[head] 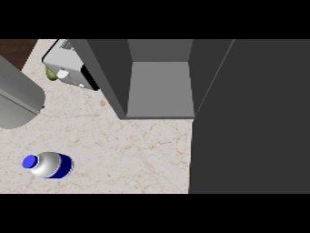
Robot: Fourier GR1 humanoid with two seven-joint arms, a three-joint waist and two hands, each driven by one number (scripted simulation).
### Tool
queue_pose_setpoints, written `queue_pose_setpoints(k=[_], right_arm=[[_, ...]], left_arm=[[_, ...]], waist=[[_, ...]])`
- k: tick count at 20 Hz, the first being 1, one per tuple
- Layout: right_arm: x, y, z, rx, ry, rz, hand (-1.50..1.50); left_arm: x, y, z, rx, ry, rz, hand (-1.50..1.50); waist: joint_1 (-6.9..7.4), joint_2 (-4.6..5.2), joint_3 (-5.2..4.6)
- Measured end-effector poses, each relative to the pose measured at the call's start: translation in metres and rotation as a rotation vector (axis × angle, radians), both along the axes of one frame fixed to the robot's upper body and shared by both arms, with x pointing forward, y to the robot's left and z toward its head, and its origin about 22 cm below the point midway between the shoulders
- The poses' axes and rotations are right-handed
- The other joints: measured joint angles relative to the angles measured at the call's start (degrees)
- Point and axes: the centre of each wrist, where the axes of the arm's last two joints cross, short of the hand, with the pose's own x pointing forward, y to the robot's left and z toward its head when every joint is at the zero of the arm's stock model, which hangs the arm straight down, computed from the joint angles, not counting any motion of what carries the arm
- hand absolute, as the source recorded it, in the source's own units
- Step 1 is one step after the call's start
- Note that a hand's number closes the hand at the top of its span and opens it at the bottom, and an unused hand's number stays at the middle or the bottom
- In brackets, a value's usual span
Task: Pick up the bottled water, place it into the cabinet and close the cabinet
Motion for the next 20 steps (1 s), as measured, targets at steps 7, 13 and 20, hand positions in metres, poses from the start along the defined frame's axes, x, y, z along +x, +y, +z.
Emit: queue_pose_setpoints(k=[7, 13, 20], right_arm=[[-0.018, 0.004, -0.007, 0.017, 0.041, 0.020, -1.50], [-0.029, 0.005, -0.006, 0.001, 0.032, 0.013, -1.50], [-0.046, 0.005, -0.009, -0.008, 0.043, 0.015, -1.50]], left_arm=[[0.005, 0.023, -0.018, 0.041, 0.078, 0.036, -1.50], [0.019, 0.028, -0.052, 0.063, 0.162, 0.040, -1.50], [0.033, 0.027, -0.100, 0.058, 0.284, 0.021, -1.50]], waist=[[-0.65, 0.07, -0.04], [-1.00, 0.12, -0.07], [-1.42, 0.13, -0.10]])
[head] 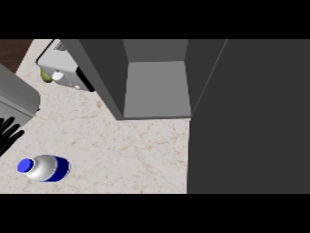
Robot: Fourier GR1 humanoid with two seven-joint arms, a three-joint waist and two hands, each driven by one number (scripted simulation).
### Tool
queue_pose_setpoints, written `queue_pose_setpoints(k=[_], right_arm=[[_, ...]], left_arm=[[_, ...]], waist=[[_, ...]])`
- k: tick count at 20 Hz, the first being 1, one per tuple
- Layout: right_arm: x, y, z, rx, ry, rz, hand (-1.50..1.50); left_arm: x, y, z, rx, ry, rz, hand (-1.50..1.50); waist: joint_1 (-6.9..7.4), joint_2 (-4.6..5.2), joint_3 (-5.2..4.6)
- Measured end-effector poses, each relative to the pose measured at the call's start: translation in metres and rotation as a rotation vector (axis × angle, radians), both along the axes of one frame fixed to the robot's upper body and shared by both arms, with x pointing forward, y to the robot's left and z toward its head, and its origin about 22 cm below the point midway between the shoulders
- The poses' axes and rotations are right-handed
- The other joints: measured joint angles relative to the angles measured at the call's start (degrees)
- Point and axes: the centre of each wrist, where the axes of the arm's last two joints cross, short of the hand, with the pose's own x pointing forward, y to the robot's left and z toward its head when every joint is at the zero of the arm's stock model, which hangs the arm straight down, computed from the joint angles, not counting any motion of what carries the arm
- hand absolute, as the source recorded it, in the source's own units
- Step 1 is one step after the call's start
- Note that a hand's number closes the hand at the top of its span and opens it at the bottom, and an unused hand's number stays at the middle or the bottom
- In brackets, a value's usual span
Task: Pick up the bottled water, place it into the cabinet and close the cabinet
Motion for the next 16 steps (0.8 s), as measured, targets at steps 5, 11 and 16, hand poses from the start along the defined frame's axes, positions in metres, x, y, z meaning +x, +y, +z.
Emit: queue_pose_setpoints(k=[5, 11, 16], right_arm=[[-0.008, 0.003, -0.001, 0.008, 0.011, -0.004, -1.50], [-0.015, 0.002, -0.003, 0.005, 0.013, 0.000, -1.50], [-0.019, 0.002, -0.005, 0.003, 0.013, 0.004, -1.50]], left_arm=[[0.010, -0.006, -0.038, -0.025, 0.061, 0.008, -1.50], [0.021, -0.012, -0.073, -0.014, 0.116, 0.019, -1.50], [0.022, -0.025, -0.100, -0.006, 0.151, 0.006, -1.50]], waist=[[-0.31, 0.09, -0.09], [-0.56, 0.19, -0.14], [-0.66, 0.24, -0.20]])
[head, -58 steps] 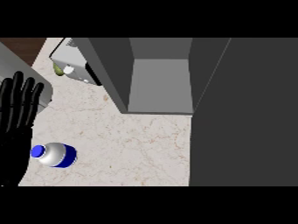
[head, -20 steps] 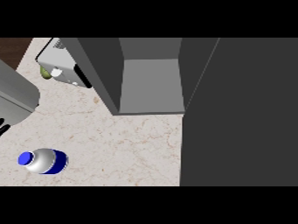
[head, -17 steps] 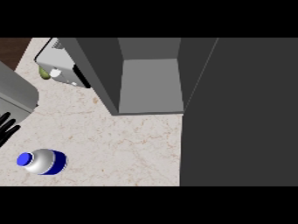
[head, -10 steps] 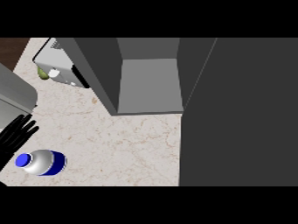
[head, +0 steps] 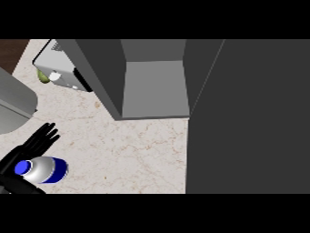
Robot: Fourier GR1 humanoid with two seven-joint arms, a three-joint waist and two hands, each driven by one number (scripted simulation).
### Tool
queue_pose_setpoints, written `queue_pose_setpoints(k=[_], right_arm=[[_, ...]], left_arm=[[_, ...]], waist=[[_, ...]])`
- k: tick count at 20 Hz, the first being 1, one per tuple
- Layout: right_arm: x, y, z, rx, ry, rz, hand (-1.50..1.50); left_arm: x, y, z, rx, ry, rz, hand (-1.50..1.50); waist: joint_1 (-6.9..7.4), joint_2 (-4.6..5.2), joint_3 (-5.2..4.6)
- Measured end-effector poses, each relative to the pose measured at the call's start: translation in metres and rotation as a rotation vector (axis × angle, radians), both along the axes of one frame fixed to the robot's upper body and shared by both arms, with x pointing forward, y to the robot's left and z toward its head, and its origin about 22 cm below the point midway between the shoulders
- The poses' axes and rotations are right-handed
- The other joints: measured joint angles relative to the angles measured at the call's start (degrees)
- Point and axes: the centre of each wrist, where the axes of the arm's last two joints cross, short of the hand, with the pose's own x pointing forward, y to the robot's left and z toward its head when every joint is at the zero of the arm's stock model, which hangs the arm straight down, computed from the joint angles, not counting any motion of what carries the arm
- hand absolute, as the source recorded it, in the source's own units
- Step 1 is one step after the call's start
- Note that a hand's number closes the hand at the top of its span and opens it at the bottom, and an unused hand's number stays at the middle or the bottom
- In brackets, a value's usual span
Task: Pick up the bottled water, place it into the cabinet and close the cabinet
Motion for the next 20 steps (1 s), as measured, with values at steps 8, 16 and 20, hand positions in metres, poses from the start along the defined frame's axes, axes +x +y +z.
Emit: queue_pose_setpoints(k=[8, 16, 20], right_arm=[[-0.006, 0.001, -0.003, 0.015, -0.015, 0.009, -1.50], [-0.011, 0.001, -0.004, 0.020, -0.017, 0.014, -1.50], [-0.013, 0.001, -0.004, 0.020, -0.020, 0.012, -1.50]], left_arm=[[-0.002, -0.023, -0.032, -0.001, 0.009, -0.007, 1.50], [0.003, -0.032, -0.039, 0.089, -0.114, -0.014, 1.50], [0.005, -0.036, -0.040, 0.158, -0.228, -0.026, 1.50]], waist=[[-0.27, 0.06, -0.07], [-0.19, -0.05, 0.21], [-0.07, -0.12, 0.26]])
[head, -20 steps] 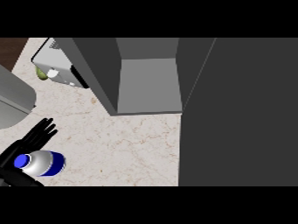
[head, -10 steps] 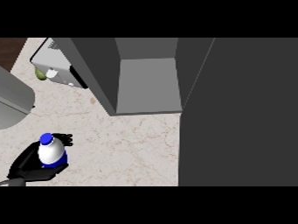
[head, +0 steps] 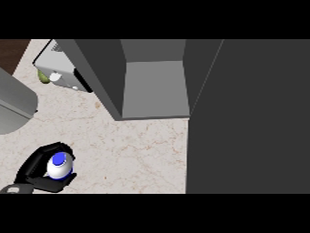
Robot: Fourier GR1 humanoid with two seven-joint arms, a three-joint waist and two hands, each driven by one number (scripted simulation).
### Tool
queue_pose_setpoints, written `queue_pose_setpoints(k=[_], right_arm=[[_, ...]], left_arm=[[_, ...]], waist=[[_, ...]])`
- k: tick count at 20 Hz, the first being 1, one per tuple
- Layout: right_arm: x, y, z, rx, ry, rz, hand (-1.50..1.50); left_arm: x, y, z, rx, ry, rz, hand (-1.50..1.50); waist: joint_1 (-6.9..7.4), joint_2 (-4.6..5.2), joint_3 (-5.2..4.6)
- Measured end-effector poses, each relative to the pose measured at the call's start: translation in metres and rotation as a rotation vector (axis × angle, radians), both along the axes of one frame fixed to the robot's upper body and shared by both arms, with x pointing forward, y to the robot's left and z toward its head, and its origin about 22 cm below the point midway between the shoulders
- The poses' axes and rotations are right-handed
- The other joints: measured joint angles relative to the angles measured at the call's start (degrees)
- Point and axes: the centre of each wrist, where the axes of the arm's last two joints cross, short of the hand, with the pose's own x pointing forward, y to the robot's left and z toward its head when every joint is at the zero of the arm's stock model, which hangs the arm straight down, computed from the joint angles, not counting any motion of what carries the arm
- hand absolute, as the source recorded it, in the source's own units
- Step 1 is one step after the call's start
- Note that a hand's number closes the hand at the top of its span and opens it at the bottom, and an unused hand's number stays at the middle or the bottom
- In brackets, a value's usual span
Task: Pick up the bottled water, place it into the cabinet and close the cabinet
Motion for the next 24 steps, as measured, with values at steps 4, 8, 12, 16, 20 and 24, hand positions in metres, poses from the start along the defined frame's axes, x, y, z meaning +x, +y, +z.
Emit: queue_pose_setpoints(k=[4, 8, 12, 16, 20, 24], right_arm=[[-0.002, 0.001, -0.001, 0.007, 0.005, -0.004, -1.50], [-0.002, 0.002, 0.000, 0.010, 0.010, -0.022, -1.50], [-0.004, 0.001, -0.001, 0.004, 0.012, -0.028, -1.50], [-0.004, 0.001, -0.002, 0.005, 0.010, -0.030, -1.50], [-0.003, 0.001, -0.002, 0.001, 0.006, -0.023, -1.50], [-0.005, -0.001, -0.002, -0.007, 0.009, -0.024, -1.50]], left_arm=[[0.003, -0.011, -0.006, 0.026, -0.068, 0.015, 1.50], [-0.002, -0.037, -0.018, 0.035, -0.130, 0.148, 1.50], [-0.008, -0.054, -0.025, 0.041, -0.184, 0.255, 1.50], [0.001, -0.070, -0.022, 0.034, -0.191, 0.283, 1.50], [0.021, -0.122, -0.018, -0.080, -0.193, 0.245, 1.50], [0.040, -0.165, -0.002, -0.145, -0.186, 0.228, 1.50]], waist=[[0.29, -0.09, 0.26], [1.34, -0.32, 0.77], [1.90, -0.57, 1.19], [1.90, -0.56, 1.27], [1.27, -0.35, 0.56], [1.09, -0.32, 0.21]])
